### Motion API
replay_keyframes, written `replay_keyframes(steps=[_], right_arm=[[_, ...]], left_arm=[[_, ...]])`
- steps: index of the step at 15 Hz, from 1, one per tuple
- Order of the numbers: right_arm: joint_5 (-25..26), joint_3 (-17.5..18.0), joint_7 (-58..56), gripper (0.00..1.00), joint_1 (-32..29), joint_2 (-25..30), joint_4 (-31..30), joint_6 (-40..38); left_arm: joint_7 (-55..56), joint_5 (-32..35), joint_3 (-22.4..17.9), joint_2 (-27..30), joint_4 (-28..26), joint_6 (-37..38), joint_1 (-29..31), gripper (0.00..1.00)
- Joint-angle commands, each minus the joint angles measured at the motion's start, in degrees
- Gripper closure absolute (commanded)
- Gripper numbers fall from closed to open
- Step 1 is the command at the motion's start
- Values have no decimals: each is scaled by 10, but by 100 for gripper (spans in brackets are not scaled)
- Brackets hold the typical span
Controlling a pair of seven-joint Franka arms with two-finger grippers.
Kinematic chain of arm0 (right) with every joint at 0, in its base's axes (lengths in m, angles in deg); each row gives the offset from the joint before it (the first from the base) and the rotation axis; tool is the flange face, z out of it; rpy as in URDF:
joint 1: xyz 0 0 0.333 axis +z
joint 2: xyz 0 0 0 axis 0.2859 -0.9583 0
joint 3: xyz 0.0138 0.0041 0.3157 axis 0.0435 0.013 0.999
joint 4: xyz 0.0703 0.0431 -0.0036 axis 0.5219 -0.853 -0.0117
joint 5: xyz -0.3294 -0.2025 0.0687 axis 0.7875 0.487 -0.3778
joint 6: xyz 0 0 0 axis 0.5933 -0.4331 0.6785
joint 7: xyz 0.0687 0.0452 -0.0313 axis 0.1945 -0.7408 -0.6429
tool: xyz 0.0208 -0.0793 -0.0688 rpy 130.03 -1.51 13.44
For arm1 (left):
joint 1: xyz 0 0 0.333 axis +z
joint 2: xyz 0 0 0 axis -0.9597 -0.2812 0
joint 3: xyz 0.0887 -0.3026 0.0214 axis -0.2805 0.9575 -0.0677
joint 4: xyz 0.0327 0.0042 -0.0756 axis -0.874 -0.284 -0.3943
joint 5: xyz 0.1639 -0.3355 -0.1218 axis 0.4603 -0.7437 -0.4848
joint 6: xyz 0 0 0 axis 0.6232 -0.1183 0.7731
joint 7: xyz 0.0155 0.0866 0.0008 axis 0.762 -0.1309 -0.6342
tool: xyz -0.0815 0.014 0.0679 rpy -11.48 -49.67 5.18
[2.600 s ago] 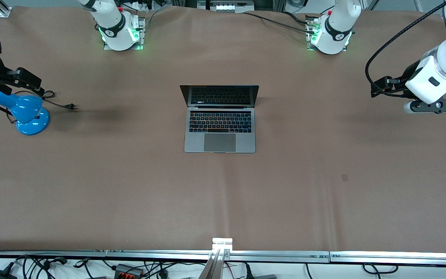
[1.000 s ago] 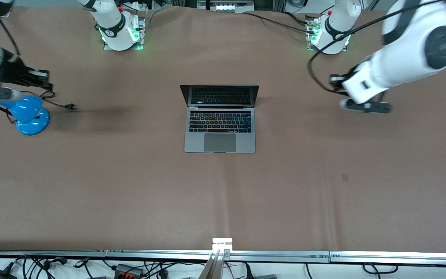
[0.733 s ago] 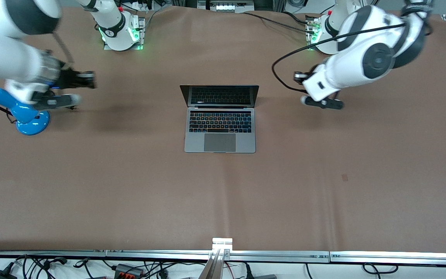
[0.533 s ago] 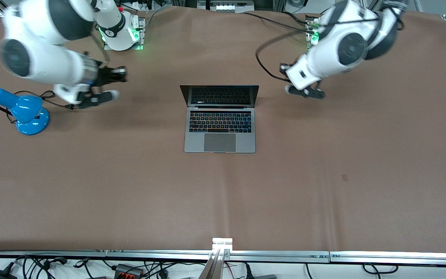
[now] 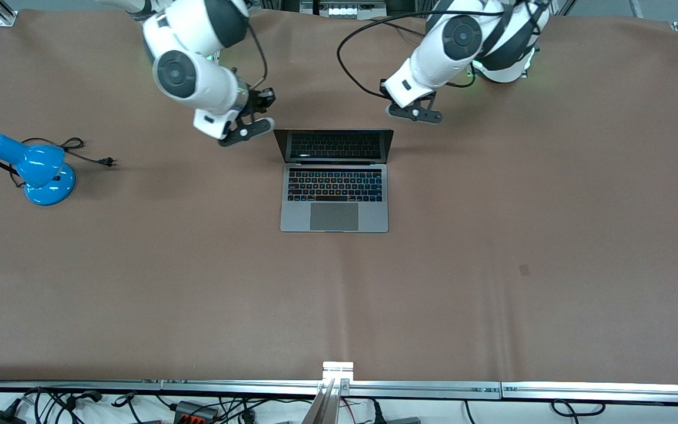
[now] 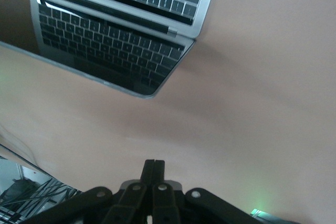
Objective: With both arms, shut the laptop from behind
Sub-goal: 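Move both grippers toward the laptop screen's back edge, then push the laptop screen down with both grippers toward the keyboard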
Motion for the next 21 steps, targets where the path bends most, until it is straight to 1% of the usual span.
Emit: replay_keyframes(steps=[1, 3, 5, 7, 9, 11, 13, 16, 19, 21], right_arm=[[-10, -9, 18, 100, 38, -9, -15, 25], [-10, -9, 19, 100, 48, -30, -11, 59], [-10, -9, 22, 100, 65, -46, -9, 96], [-10, -9, 22, 100, 66, -48, -8, 120], [-11, -10, 22, 100, 58, -48, -4, 142], [-11, -14, 23, 100, 56, -47, 2, 161], [-11, -15, 22, 100, 53, -48, 2, 189], [-11, -15, 22, 100, 45, -64, 2, 221], [-10, -15, 21, 100, 46, -109, 3, 283], [-10, -15, 21, 100, 48, -151, 27, 314]], left_arm=[[-2, -6, -1, -62, 7, -70, 7, 100], [-2, -3, -2, -90, 17, -101, 6, 100], [-2, -2, -4, -111, 34, -112, 6, 100], [-2, 5, -6, -128, 52, -123, 6, 100], [-1, 53, -8, -160, 83, -124, 13, 100], [18, 71, -9, -184, 105, -125, 13, 100], [27, 98, -21, -209, 130, -125, 13, 100], [36, 133, -30, -243, 155, -125, 12, 100], [36, 147, -43, -275, 183, -125, 9, 100], [37, 167, -53, -293, 199, -125, 5, 100]])
